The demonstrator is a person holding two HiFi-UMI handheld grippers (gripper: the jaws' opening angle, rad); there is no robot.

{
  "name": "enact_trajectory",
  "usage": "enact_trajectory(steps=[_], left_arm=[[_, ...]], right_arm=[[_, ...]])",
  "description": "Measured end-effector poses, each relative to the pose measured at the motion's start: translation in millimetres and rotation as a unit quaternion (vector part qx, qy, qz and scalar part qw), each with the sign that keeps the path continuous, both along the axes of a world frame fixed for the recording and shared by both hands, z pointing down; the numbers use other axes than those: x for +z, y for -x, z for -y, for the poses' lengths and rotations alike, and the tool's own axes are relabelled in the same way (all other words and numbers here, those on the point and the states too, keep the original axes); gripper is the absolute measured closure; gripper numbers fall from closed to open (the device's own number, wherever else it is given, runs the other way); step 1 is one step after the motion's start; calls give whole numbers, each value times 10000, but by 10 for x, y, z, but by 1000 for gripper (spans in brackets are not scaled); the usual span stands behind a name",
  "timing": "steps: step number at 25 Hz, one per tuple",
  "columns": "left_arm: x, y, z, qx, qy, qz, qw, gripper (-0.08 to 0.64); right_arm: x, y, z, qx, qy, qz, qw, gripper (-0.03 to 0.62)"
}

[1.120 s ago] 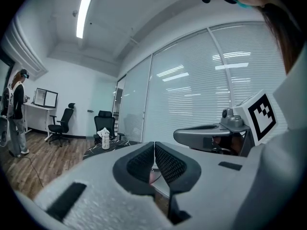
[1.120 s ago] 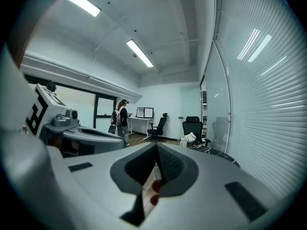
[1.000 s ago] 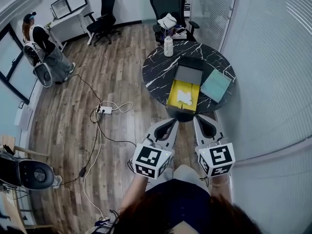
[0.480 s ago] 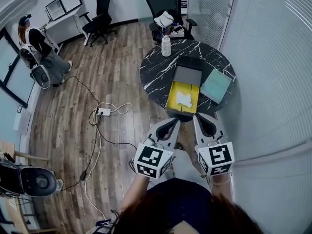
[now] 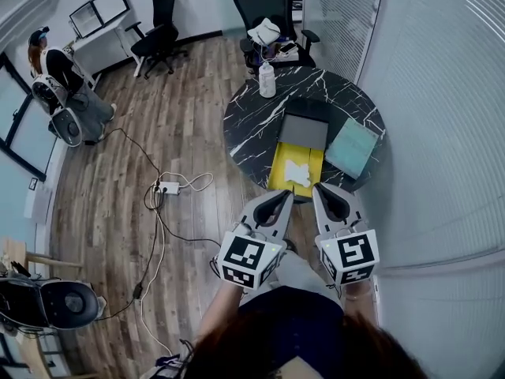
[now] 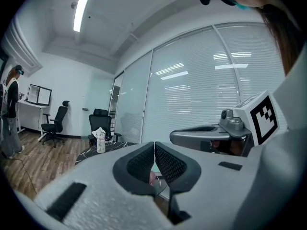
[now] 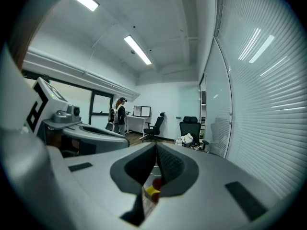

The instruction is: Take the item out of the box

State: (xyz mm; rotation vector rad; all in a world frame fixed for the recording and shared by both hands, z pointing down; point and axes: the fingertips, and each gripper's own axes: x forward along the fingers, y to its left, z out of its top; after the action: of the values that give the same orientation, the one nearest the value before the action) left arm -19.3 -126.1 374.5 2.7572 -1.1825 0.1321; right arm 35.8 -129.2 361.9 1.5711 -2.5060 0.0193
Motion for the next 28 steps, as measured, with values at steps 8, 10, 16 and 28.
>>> enact_trajectory(steps=[8, 10, 16, 28], left_arm=[[18, -117, 448, 23, -18, 74, 10000, 532], [35, -155, 536, 30, 1, 86, 10000, 532], [33, -221, 756, 23, 58, 106, 9999, 532], [86, -278, 1102, -27, 106, 235, 9997, 532]], right_arm=[[59, -127, 430, -2, 79, 44, 10000, 568], [89, -155, 526, -7, 115, 22, 9999, 568], [147, -212, 747, -27, 216, -63, 9997, 568], [357, -243, 1157, -220, 462, -251, 9984, 568]])
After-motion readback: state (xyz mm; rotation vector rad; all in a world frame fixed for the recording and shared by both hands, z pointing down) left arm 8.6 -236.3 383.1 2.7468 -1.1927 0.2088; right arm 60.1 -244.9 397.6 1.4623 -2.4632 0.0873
